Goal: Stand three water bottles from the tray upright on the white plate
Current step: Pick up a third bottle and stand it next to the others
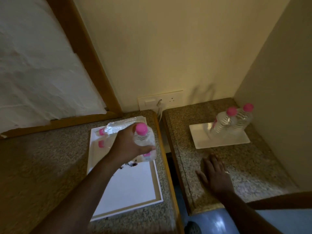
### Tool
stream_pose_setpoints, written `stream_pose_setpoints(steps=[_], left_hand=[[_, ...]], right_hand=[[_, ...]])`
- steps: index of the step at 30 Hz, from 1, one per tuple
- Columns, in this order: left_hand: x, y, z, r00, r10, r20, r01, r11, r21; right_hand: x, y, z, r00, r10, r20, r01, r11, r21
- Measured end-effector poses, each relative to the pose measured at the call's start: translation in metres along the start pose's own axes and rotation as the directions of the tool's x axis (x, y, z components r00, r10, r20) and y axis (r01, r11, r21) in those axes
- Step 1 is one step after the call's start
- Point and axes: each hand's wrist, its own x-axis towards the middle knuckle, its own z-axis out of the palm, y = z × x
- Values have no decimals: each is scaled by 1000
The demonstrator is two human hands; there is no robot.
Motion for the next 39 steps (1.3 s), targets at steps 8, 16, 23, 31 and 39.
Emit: stream_pose_setpoints(steps=[8,16,23,31,39], left_hand=[[68,72,76,992,101,81,-95,992,-79],[114,90,169,983,99,155,-91,994,-54],[131,84,200,986,85,147,-88,996,11],[137,65,217,985,11,172,-1,998,-58],[120,56,212,985,16,172,12,987,-159]], right_hand=[[-3,72,-18,979,193,-70,-191,981,39],[15,112,-29,983,175,-59,-177,984,-33],[23,117,-30,988,147,-47,-150,987,-51],[26,118,-30,987,155,-36,-157,986,-51],[27,117,-34,985,168,-27,-169,984,-63]])
